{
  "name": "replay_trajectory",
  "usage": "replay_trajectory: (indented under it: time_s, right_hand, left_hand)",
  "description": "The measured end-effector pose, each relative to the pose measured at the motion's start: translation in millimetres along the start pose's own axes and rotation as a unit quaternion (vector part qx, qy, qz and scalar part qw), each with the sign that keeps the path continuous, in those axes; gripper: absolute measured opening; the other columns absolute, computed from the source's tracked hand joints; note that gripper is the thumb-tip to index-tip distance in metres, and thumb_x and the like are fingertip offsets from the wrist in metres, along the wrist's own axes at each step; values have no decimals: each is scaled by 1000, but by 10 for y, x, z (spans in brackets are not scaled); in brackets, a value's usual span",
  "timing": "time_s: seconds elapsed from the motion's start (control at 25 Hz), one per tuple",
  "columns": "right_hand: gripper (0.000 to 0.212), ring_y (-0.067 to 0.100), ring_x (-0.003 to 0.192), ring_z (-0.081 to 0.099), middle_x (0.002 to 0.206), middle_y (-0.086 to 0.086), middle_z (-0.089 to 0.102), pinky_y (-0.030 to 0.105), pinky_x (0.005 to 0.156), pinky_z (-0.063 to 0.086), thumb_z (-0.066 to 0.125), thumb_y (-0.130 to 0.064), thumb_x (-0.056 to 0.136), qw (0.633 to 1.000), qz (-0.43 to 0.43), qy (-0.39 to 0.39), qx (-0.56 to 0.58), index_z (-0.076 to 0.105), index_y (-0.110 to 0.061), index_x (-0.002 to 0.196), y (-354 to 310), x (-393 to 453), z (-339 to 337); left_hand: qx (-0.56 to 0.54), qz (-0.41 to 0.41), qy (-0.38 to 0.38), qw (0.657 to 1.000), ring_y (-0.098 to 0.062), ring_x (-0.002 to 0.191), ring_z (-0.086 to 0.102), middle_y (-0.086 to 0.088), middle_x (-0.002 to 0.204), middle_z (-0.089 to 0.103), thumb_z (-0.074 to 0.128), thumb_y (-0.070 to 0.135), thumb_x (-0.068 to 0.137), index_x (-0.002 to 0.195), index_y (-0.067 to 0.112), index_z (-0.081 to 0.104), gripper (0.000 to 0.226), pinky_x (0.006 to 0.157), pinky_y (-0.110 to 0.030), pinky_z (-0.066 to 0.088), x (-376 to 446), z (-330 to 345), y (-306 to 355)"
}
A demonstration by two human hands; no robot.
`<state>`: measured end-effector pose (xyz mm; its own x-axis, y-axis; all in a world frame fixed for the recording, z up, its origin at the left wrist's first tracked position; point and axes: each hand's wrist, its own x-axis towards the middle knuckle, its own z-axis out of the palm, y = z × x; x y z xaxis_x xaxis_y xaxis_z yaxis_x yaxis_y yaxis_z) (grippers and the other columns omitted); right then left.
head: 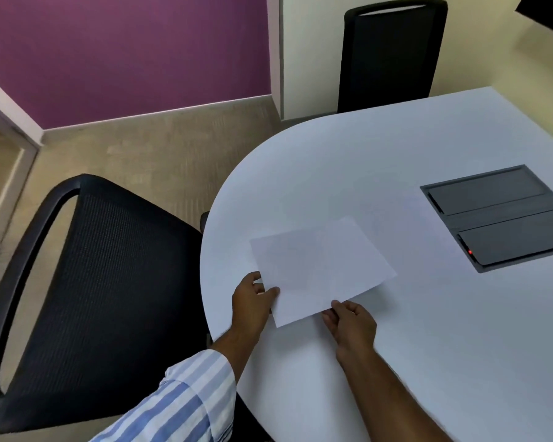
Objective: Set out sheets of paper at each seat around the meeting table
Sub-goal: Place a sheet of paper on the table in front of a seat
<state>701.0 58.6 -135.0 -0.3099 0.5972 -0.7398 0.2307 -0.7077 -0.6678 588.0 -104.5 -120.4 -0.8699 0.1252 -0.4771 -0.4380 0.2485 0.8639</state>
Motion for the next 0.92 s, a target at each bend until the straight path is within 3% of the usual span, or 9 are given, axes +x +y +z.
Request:
replay_trajectory:
  time_s: [0.12,0.28,0.44,0.52,0.6,0.68,0.76,0.84,0.92]
  right_hand:
    - [10,28,82,71,95,22,69,28,61,66,77,5,91,1000,19,7,-2,68,5,96,64,84,200]
    - [14,32,83,71,93,25,70,30,59,67,77,7,89,998,59,8,-14,70,12,101,81,252,415]
    - [6,28,74,72,83,21,69,27,55,63,73,3,94,995,98,-23,-5,69,7,93,90,328,489]
    - [9,27,70,73,83,20,72,32,63,60,70,-2,97,995,91,-20,-39,68,5,92,118,342,484]
    - [11,27,71,75,87,17,78,37,74,63,69,-9,96,986,24,-2,-163,71,1,91,166,342,429]
    - [8,26,83,75,90,7,78,37,81,62,67,-15,93,915,-127,12,-382,73,-11,91,176,355,351]
    - [18,26,109,69,114,2,73,37,90,56,69,-17,91,810,-274,-15,-518,72,-16,109,137,389,275]
    - [51,27,143,47,155,4,51,42,109,48,70,-28,93,709,-316,-57,-628,59,-20,142,84,492,221]
    - [72,26,160,21,174,3,22,43,122,36,63,-45,97,635,-294,-76,-710,37,-25,161,27,590,195]
  left_hand:
    - [51,2,15,999,-26,88,78,-6,96,80,77,10,86,129,16,64,46,82,-45,65,266,-70,-33]
    - [75,-20,20,997,-32,91,77,-11,97,79,78,9,85,134,14,60,53,87,-54,63,561,-133,-193]
    - [47,-39,-17,998,-22,99,73,3,108,72,82,15,83,154,22,35,85,92,-48,61,699,-160,-257]
    - [65,-30,-27,997,-20,108,66,5,119,63,85,14,83,160,23,25,97,99,-44,57,745,-150,-263]
    - [78,-10,-30,996,-19,114,60,5,130,56,85,8,83,156,22,33,91,99,-32,52,789,-149,-269]
    - [97,18,-16,995,-20,121,59,5,136,54,84,6,83,145,21,47,74,98,-23,49,822,-153,-269]
    - [171,39,1,984,-24,136,52,-3,152,44,83,12,85,144,16,53,67,113,-31,43,841,-157,-304]
    - [287,74,-1,955,-28,146,40,-3,163,33,82,20,86,146,17,53,67,118,-39,37,810,-171,-370]
    - [375,120,-20,919,-25,151,31,3,168,27,78,30,88,150,23,49,69,118,-43,39,754,-202,-455]
